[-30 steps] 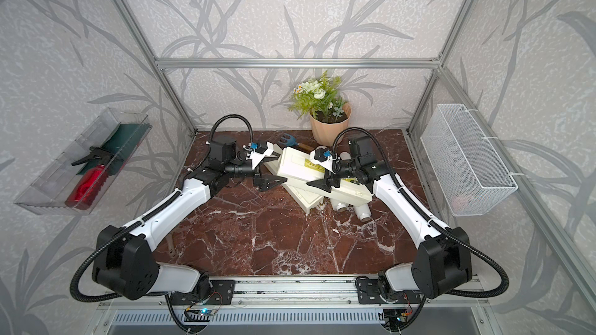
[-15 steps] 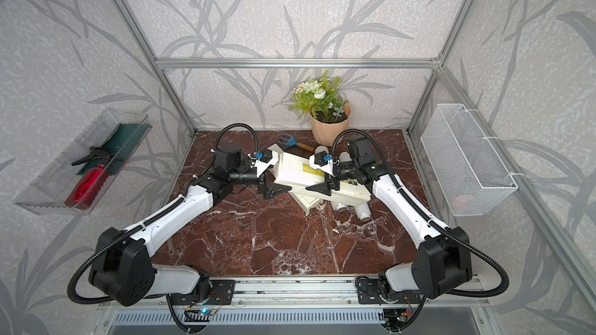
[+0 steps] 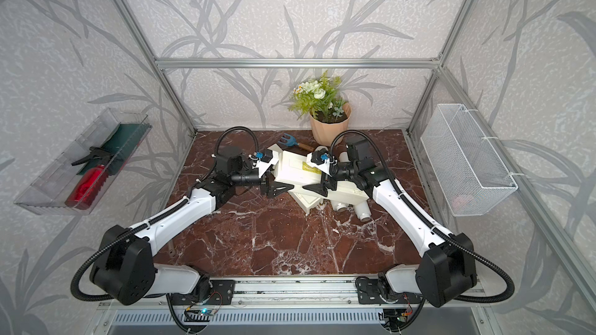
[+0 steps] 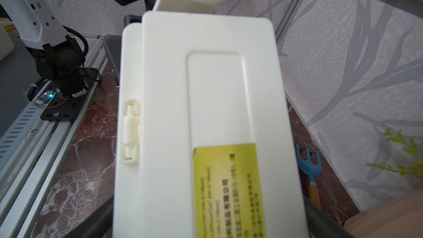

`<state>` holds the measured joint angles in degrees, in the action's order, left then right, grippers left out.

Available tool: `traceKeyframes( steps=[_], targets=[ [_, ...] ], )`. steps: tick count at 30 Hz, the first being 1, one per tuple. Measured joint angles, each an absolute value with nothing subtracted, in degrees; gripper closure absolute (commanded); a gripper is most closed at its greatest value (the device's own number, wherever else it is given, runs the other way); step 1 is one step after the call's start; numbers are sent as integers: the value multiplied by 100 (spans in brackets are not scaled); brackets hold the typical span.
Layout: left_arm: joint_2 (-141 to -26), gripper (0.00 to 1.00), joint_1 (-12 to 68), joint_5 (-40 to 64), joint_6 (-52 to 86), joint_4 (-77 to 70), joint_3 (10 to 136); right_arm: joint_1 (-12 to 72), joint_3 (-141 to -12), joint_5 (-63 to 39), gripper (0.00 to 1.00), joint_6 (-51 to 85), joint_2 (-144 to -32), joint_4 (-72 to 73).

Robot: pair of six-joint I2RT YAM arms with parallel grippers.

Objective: Put plastic wrap rolls into dispensers
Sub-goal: Open the lid of the plastic wrap cutting box.

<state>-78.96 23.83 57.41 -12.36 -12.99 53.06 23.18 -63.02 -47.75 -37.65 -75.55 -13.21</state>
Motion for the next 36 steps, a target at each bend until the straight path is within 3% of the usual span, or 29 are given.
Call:
traceKeyframes(
  steps=[11, 21, 32, 36],
  targets=[
    [-8040, 66, 2331, 5996, -943, -1376, 5317, 2808, -5603, -3422, 1, -3640, -6904, -384],
    [-8001, 67, 2353, 5907, -1238, -1094, 5710, 2453, -7236, -4504, 1, -3695, -7905, -2143],
    [-8152, 72, 2685, 5572, -1992, 75, 6106, 2705, -7153, -4637, 0, -3601, -8114, -2211],
    [-8195, 75, 2689, 5448, -2209, 298, 6145, 2689, -7303, -4766, 15, -3688, -8353, -2421]
  ],
)
